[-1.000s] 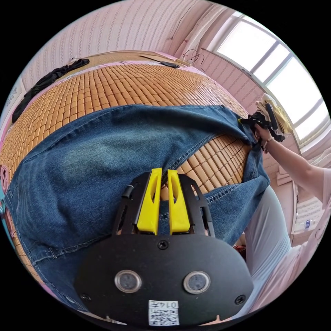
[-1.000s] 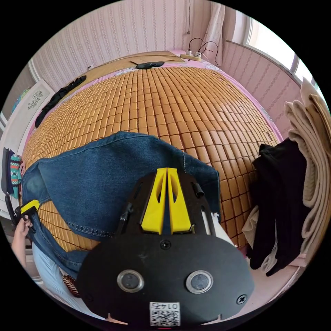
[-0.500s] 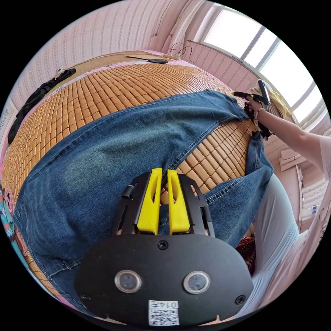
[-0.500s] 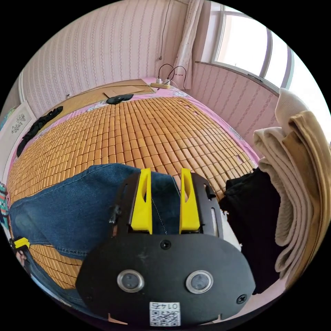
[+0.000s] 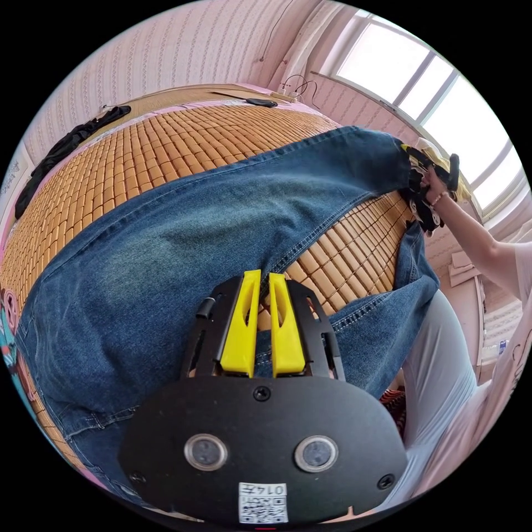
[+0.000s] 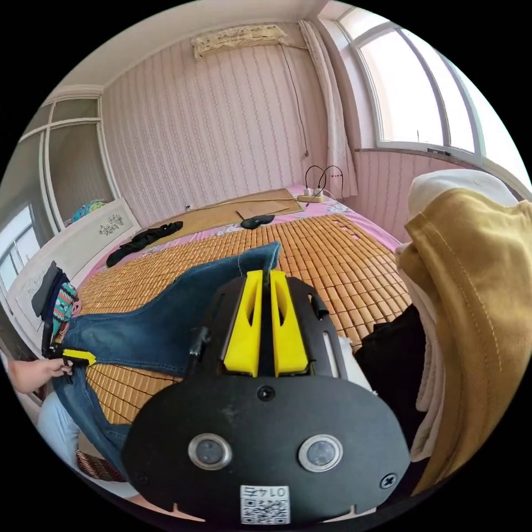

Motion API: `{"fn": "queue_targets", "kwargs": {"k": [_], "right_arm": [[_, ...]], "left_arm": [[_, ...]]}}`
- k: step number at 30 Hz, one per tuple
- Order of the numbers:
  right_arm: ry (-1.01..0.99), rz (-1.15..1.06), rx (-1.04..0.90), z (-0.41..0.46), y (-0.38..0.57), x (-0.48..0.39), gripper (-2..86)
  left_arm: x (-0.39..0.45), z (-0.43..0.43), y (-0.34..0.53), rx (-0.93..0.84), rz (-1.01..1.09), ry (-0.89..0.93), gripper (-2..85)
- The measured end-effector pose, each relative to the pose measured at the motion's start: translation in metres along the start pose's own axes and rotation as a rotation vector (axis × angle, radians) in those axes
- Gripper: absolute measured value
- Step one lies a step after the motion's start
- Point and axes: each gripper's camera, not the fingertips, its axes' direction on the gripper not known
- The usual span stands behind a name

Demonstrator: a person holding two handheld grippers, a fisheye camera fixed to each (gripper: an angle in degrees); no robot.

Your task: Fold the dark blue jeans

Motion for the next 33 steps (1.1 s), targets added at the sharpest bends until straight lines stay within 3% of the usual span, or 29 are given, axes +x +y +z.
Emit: {"fn": "queue_targets", "kwargs": {"k": [3,6,9,14,17,19,22,24,27,30,33], "right_arm": [[0.057,0.131,-0.164,0.014,-0.004,0.023,7.2],[-0.063,0.085,-0.170,-0.006,0.004,0.015,10.6],[-0.086,-0.012,-0.334,-0.020,0.031,-0.002,11.0],[-0.190,0.006,-0.565,-0.042,0.093,-0.011,14.4],[-0.242,0.131,-0.612,-0.054,0.126,0.000,13.4],[-0.293,0.116,-0.580,-0.065,0.139,-0.001,9.9],[-0.313,0.117,-0.580,-0.076,0.136,0.002,6.0],[-0.312,0.119,-0.528,-0.094,0.128,0.007,3.3],[-0.272,0.098,-0.325,-0.144,0.104,0.006,2.3],[-0.207,0.076,-0.139,-0.184,0.079,-0.002,3.2],[0.013,0.112,-0.093,-0.179,0.070,0.007,6.8]], "left_arm": [[0.004,0.003,0.003,-0.005,-0.016,0.007,3.3],[0.012,0.000,0.006,-0.031,0.000,0.020,1.2],[0.035,-0.015,0.012,0.005,0.096,0.086,0.3],[0.096,-0.026,0.030,0.014,0.266,0.176,8.1],[0.140,-0.004,0.049,-0.067,0.411,0.081,9.9],[0.164,0.028,0.063,-0.195,0.464,0.007,10.2],[0.197,0.038,0.077,-0.205,0.593,-0.156,8.1],[0.209,0.039,0.079,-0.232,0.599,-0.163,3.4],[0.215,0.012,0.081,-0.072,0.539,-0.252,0.2],[0.207,-0.012,0.081,0.064,0.425,-0.230,0.4],[0.192,0.007,0.080,0.041,0.327,-0.195,3.7]]}}
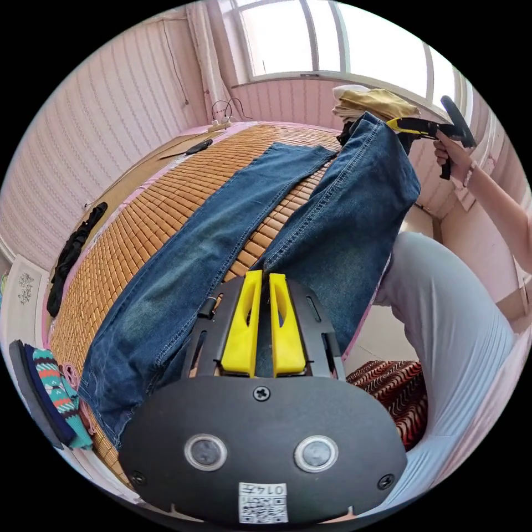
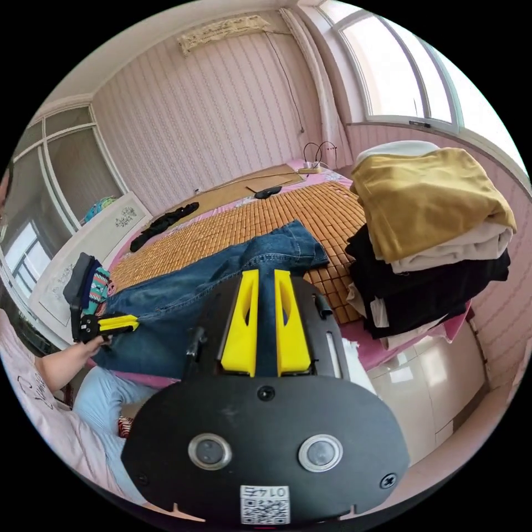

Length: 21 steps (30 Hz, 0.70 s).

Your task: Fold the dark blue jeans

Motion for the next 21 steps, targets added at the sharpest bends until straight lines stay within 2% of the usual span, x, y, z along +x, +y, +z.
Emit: {"fn": "queue_targets", "kwargs": {"k": [3,6,9,11,12,13,15,17,18,19,21], "right_arm": [[0.021,0.041,-0.138,0.024,0.002,0.023,12.8],[0.120,0.068,-0.206,0.039,0.023,0.044,13.8],[0.207,0.224,-0.251,0.049,0.052,0.083,14.9],[0.128,0.381,-0.258,0.054,0.070,0.114,14.4],[-0.022,0.471,-0.293,0.061,0.080,0.135,12.8],[-0.205,0.522,-0.303,0.064,0.085,0.148,7.5],[-0.243,0.446,-0.198,0.043,0.076,0.142,4.1],[-0.276,0.236,-0.022,0.004,0.055,0.114,3.5],[-0.265,0.078,0.069,-0.020,0.045,0.091,3.4],[-0.214,0.011,0.113,-0.036,0.042,0.079,3.5],[-0.129,0.055,0.091,-0.037,0.047,0.091,4.5]], "left_arm": [[-0.009,0.008,0.005,-0.018,-0.096,0.115,5.5],[-0.006,-0.004,0.012,0.042,-0.096,0.081,6.0],[-0.003,0.008,0.017,-0.013,-0.090,0.046,8.1],[-0.005,0.020,0.021,-0.047,-0.117,0.063,8.9],[-0.004,0.029,0.024,-0.077,-0.123,0.076,9.0],[-0.002,0.035,0.026,-0.086,-0.129,0.076,9.1],[0.003,0.032,0.029,-0.056,-0.106,0.060,8.9],[0.006,0.030,0.030,-0.054,-0.111,0.055,8.8],[0.006,0.029,0.031,-0.052,-0.114,0.054,8.8],[0.006,0.028,0.032,-0.051,-0.119,0.058,8.8],[0.005,0.026,0.032,-0.052,-0.136,0.071,8.8]]}}
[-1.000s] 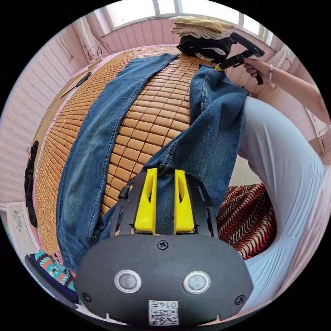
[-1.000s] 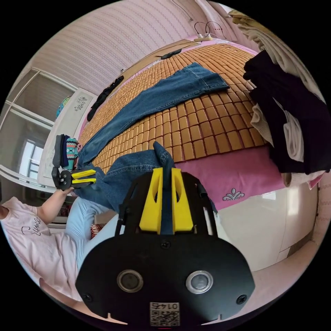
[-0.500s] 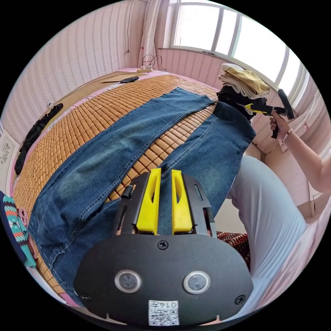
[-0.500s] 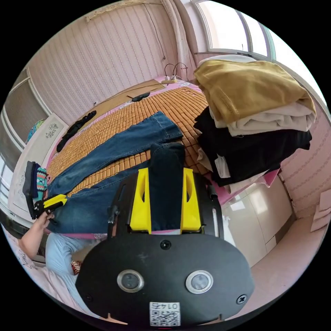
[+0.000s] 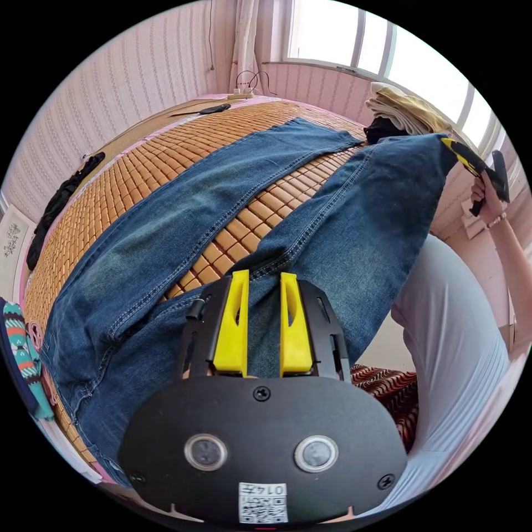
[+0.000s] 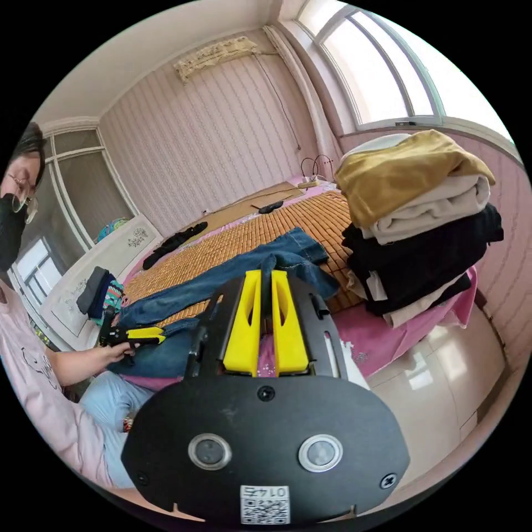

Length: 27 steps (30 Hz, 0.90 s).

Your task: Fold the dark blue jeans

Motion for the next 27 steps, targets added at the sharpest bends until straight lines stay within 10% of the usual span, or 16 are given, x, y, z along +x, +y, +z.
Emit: {"fn": "queue_targets", "kwargs": {"k": [7,17,23,27], "right_arm": [[0.066,0.469,-0.144,0.023,0.070,0.122,10.1],[0.306,0.498,-0.164,0.054,0.059,0.170,14.9],[-0.026,0.951,-0.182,0.064,0.138,0.250,11.5],[-0.623,1.016,-0.035,0.082,0.179,0.267,1.6]], "left_arm": [[-0.004,-0.012,0.005,0.013,-0.042,0.044,8.8],[-0.004,-0.031,0.010,0.035,-0.036,0.050,8.7],[-0.005,-0.046,0.010,0.037,-0.043,0.048,8.7],[-0.006,-0.058,0.009,0.036,-0.039,0.046,8.8]]}}
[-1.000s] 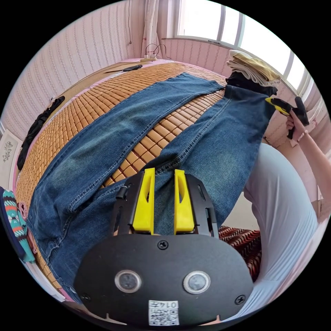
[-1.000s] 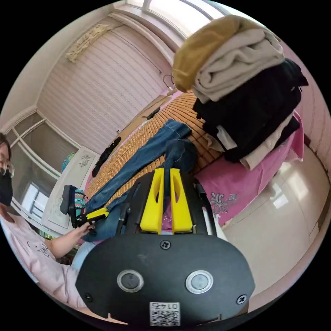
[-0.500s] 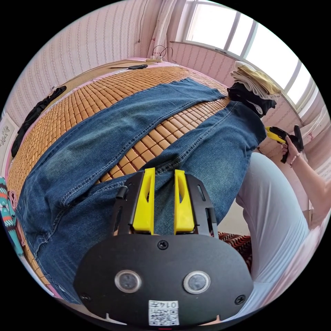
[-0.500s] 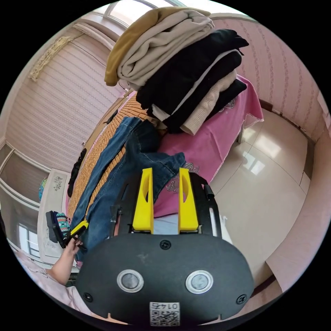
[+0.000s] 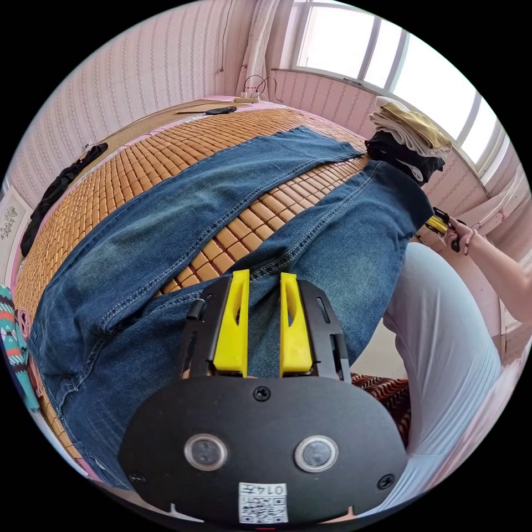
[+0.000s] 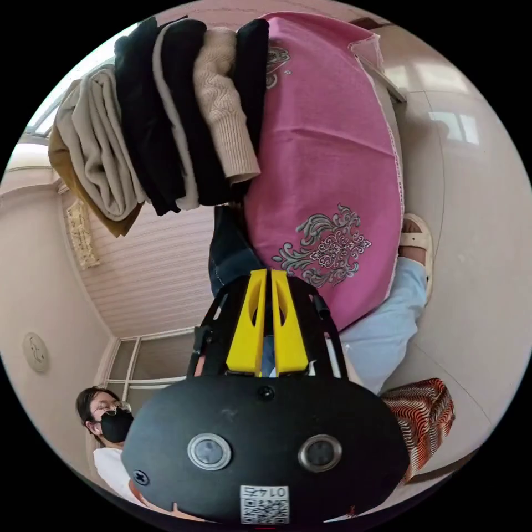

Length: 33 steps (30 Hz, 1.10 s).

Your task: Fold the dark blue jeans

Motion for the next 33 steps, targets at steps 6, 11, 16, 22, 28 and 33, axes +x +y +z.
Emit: {"fn": "queue_targets", "kwargs": {"k": [6,11,16,22,28,33], "right_arm": [[-0.334,-0.564,-0.063,0.014,0.032,-0.087,0.5],[0.170,-0.588,0.043,0.005,0.037,-0.053,0.9],[0.741,-0.354,0.005,0.030,0.038,0.022,6.9],[0.968,-0.801,-0.109,0.151,0.111,-0.020,8.6],[0.751,-1.355,-0.501,0.373,0.246,-0.050,8.4],[0.531,-1.590,-0.943,0.556,0.404,-0.024,8.3]], "left_arm": [[-0.003,-0.020,-0.004,-0.009,0.004,0.000,8.7],[-0.007,-0.037,-0.008,-0.009,0.003,-0.003,8.7],[-0.022,-0.063,-0.013,-0.007,-0.044,0.054,8.6],[-0.076,-0.139,0.019,0.130,-0.261,0.115,7.3],[-0.160,-0.275,0.138,0.198,-0.585,-0.197,7.7],[-0.214,-0.338,0.253,0.126,-0.902,-0.383,9.7]]}}
